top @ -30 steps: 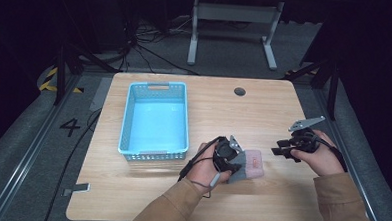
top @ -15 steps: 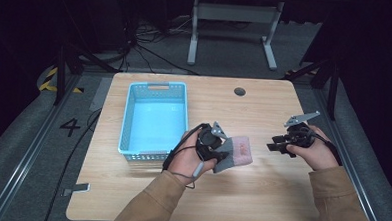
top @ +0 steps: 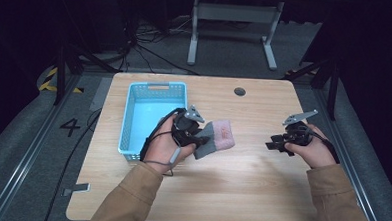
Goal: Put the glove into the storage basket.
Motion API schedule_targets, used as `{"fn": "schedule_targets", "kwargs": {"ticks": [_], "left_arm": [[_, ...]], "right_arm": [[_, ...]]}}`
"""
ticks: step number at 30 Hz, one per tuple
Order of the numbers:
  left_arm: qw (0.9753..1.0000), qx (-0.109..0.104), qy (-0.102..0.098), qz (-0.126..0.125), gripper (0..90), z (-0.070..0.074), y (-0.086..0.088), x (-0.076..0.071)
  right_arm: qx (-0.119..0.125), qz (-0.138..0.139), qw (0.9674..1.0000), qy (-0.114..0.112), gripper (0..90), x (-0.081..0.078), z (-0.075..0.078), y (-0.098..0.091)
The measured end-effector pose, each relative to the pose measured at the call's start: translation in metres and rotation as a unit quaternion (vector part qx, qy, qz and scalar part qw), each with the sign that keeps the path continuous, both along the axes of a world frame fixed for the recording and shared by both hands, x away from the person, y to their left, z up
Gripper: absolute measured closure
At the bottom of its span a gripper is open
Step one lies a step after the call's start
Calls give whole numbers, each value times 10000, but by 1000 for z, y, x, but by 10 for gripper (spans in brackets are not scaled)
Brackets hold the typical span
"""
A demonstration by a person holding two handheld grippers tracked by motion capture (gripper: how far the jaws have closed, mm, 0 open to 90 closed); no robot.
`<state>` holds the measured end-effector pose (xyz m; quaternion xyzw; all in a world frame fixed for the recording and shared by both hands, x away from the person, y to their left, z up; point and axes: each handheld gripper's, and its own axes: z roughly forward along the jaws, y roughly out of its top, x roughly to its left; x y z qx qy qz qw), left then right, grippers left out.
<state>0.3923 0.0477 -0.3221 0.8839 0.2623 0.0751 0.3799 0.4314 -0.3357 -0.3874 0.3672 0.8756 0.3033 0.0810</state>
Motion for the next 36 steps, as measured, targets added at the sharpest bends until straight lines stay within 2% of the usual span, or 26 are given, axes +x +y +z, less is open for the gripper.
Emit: {"fn": "schedule_targets", "kwargs": {"ticks": [8, 11, 17, 24, 32, 36], "left_arm": [[9999, -4, -18, 106, 670, 5, 25, 19], [9999, -125, 3, 115, 668, 6, 33, 27], [9998, -114, -35, 132, 667, 10, 48, 38], [9997, 55, -150, 204, 667, 9, 69, 54], [9991, 18, -161, 383, 667, 6, 91, 70], [9990, 73, -150, 424, 667, 5, 97, 77]], "right_arm": [[-75, -64, 9999, 51, 577, -2, -7, -3], [-94, -89, 9999, 91, 577, -4, -10, -4], [-155, -105, 9998, 122, 581, -7, -14, -8], [-230, -152, 9995, 158, 579, -13, -18, -9], [-238, -222, 9994, 141, 579, -22, -17, -12], [-248, -278, 9992, 168, 579, -27, -17, -12]]}}
